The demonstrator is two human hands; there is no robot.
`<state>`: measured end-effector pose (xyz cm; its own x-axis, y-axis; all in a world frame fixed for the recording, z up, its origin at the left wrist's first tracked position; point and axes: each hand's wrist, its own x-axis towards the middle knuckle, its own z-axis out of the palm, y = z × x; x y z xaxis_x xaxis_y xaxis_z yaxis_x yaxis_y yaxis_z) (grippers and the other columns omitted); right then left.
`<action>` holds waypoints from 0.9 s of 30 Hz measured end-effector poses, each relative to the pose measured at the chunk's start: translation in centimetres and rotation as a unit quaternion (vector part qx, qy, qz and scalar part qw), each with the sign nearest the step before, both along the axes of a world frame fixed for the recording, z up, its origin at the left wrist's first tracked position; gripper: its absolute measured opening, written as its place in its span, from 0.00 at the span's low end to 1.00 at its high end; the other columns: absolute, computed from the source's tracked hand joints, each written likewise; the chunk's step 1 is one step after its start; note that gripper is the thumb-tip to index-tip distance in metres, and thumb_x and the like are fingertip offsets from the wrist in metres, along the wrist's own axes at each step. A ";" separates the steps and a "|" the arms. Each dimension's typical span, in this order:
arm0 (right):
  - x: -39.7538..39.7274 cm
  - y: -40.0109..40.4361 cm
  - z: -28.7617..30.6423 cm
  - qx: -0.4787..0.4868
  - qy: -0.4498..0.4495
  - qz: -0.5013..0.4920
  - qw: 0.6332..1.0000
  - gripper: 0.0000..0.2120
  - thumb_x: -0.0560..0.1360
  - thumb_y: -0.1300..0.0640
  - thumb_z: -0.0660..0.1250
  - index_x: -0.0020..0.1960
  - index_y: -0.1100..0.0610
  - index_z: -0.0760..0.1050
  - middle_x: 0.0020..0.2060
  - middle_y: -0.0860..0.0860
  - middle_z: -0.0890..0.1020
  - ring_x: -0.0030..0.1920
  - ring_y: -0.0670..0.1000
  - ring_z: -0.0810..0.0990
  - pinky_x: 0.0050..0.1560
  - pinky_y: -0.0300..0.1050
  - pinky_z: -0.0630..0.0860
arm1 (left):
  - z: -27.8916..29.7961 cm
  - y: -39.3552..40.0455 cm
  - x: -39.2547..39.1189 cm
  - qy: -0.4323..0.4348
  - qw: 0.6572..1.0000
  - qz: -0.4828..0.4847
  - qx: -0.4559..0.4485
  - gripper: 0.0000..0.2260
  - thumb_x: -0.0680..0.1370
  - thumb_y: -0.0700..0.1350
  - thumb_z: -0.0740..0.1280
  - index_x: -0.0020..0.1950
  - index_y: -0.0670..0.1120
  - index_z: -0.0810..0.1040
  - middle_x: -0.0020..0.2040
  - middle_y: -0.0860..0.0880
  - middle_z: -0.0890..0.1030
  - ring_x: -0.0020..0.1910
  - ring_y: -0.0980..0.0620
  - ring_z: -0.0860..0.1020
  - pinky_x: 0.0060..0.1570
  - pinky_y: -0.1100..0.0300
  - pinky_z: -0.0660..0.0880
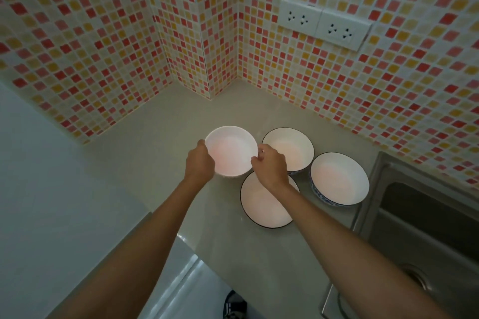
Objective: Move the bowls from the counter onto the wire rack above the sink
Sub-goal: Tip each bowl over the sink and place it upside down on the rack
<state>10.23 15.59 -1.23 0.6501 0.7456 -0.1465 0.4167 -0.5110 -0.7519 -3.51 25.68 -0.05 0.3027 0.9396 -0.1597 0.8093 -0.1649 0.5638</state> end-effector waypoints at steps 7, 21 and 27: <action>2.4 -6.6 3.0 0.082 0.160 -0.084 0.980 0.17 0.75 0.56 0.62 0.64 0.51 0.71 0.51 0.49 0.80 0.48 0.52 0.79 0.52 0.50 0.78 | 4.5 -4.7 3.2 -0.009 0.996 -0.076 0.043 0.15 0.76 0.33 0.56 0.63 0.37 0.70 0.57 0.34 0.77 0.54 0.33 0.76 0.48 0.47 0.74; 10.2 -30.4 3.2 0.147 0.367 -0.238 0.887 0.27 0.76 0.67 0.53 0.73 0.50 0.59 0.64 0.54 0.66 0.61 0.61 0.69 0.43 0.62 0.82 | 4.1 -25.5 14.8 -0.111 0.956 -0.270 -0.039 0.16 0.80 0.39 0.55 0.69 0.42 0.68 0.64 0.39 0.76 0.61 0.37 0.73 0.61 0.48 0.71; 12.5 -40.8 1.1 0.186 0.387 -0.307 0.850 0.26 0.72 0.70 0.54 0.66 0.51 0.64 0.61 0.54 0.69 0.60 0.63 0.70 0.41 0.61 0.82 | 1.5 -33.8 16.8 -0.145 0.908 -0.391 -0.042 0.21 0.81 0.55 0.50 0.67 0.46 0.69 0.60 0.43 0.79 0.58 0.41 0.76 0.55 0.51 0.73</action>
